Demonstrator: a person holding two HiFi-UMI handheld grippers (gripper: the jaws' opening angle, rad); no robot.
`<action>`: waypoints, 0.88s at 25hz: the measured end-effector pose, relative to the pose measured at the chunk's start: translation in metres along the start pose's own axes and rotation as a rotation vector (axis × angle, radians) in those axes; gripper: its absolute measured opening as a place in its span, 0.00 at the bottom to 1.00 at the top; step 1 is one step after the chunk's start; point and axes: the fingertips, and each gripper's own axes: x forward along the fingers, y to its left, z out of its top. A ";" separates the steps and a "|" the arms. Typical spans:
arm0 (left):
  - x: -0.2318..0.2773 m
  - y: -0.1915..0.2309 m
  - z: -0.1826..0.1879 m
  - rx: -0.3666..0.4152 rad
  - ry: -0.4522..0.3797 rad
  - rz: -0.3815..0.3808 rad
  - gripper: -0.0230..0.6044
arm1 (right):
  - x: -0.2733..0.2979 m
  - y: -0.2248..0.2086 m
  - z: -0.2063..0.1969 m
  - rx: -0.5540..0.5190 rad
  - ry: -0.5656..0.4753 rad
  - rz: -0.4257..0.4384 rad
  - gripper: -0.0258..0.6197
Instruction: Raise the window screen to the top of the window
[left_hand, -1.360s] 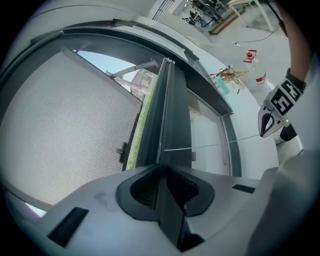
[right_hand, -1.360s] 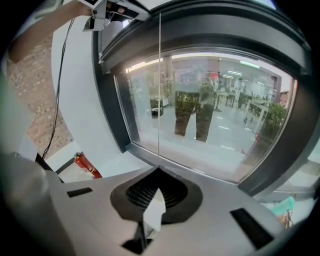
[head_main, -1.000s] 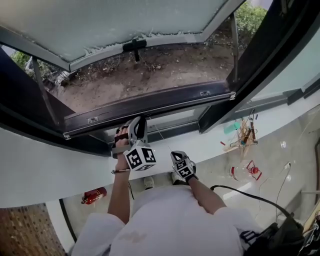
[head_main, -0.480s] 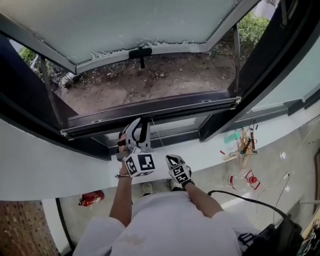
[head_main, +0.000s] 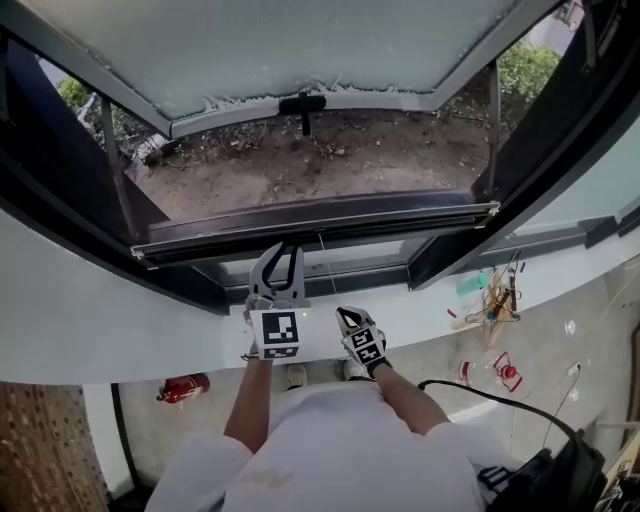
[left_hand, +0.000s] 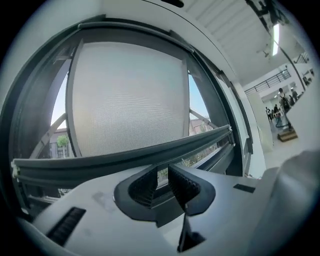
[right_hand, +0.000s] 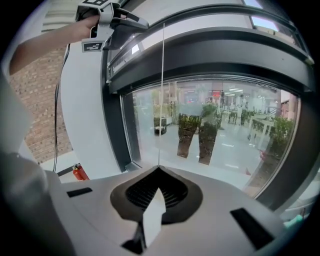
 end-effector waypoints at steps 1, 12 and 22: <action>-0.002 0.002 -0.002 -0.022 -0.001 0.001 0.14 | 0.002 0.000 0.001 -0.001 -0.001 0.003 0.04; -0.023 0.021 -0.012 -0.160 -0.026 0.040 0.14 | 0.015 -0.001 0.010 0.018 -0.013 0.023 0.04; -0.032 0.046 -0.028 -0.254 0.000 0.124 0.06 | 0.024 -0.001 0.048 0.039 -0.106 0.040 0.04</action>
